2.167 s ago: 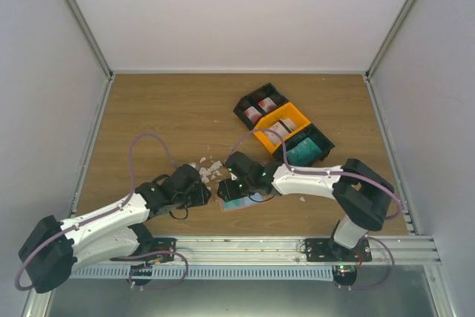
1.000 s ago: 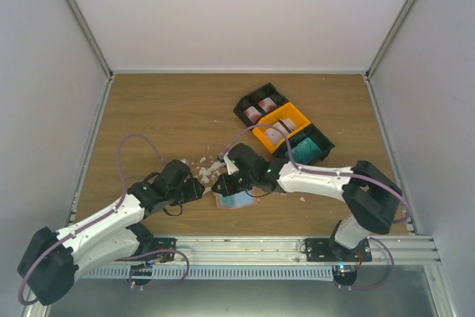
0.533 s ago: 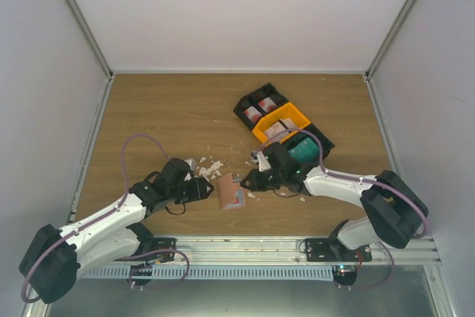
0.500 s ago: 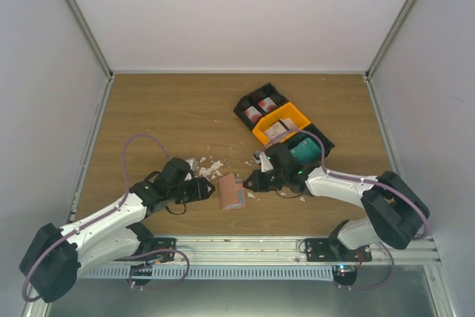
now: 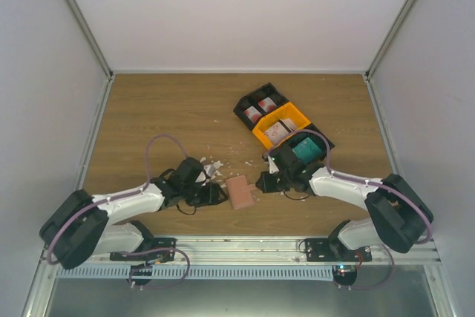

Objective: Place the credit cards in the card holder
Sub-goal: Close the card holder at the center of the board.

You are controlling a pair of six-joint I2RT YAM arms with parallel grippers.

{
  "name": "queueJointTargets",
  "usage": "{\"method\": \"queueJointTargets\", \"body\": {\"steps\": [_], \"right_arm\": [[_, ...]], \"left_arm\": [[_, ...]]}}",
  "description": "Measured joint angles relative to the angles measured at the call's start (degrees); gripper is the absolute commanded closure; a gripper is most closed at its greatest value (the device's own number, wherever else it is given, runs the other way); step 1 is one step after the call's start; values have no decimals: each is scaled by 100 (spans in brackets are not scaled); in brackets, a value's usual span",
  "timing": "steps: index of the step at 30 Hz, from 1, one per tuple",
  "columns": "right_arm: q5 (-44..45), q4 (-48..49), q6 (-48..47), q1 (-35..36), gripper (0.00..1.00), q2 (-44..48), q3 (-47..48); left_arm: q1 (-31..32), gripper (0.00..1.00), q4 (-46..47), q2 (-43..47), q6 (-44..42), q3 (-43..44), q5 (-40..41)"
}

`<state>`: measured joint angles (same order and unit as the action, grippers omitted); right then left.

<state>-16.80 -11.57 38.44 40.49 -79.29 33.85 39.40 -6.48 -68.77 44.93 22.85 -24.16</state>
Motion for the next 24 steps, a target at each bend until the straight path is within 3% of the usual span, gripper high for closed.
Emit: {"method": "queueJointTargets", "body": {"steps": [3, 8, 16, 24], "right_arm": [[221, -138, -63, 33, 77, 0, 96], [695, -546, -63, 160, 61, 35, 297], [1460, -1003, 131, 546, 60, 466, 702], [1200, -704, 149, 1102, 68, 2, 876]], "left_arm": [[251, 56, -46, -396, 50, 210, 138], [498, 58, -212, -697, 127, 623, 505], [660, 58, -376, -1019, 267, 833, 898], [686, 57, -439, -1167, 356, 966, 1032]]}}
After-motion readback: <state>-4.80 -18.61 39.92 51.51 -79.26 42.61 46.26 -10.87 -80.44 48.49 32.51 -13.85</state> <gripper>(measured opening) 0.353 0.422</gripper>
